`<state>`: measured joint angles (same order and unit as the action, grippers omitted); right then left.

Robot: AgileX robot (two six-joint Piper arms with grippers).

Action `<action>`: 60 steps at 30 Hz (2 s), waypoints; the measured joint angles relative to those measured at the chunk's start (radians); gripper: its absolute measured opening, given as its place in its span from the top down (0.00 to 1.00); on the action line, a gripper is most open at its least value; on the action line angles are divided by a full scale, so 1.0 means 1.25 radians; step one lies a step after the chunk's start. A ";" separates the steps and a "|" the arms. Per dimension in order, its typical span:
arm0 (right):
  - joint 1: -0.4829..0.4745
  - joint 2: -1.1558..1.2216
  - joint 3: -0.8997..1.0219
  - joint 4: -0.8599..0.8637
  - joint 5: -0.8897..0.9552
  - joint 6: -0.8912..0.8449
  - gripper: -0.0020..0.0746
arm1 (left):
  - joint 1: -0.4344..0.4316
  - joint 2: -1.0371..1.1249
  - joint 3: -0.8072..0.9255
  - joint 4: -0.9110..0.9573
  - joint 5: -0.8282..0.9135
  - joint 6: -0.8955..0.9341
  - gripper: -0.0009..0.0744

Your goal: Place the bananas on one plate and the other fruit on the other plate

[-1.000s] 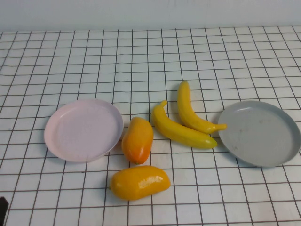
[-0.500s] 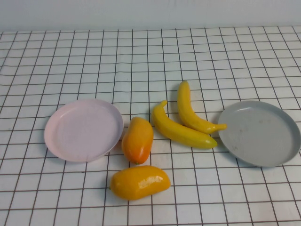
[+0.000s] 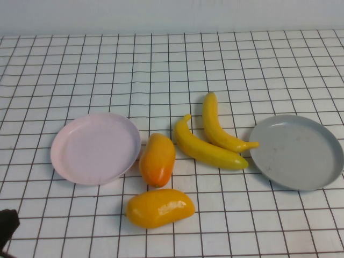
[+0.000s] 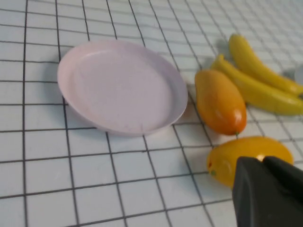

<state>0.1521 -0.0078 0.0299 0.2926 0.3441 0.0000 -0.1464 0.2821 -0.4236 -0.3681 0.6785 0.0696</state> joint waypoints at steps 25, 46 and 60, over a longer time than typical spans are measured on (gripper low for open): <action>0.000 0.000 0.000 0.000 0.000 0.000 0.99 | -0.498 0.900 -0.417 0.312 0.028 0.187 0.10; 0.000 0.000 0.000 0.000 0.000 0.000 1.00 | -0.507 1.140 -0.429 0.294 -0.095 0.300 0.10; 0.000 0.000 0.000 0.000 0.000 0.000 1.00 | -0.495 0.953 -0.430 0.350 -0.059 0.124 0.27</action>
<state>0.1521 -0.0078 0.0299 0.2926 0.3441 0.0000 -0.7654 1.4734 -0.9605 0.0699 0.6046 0.2248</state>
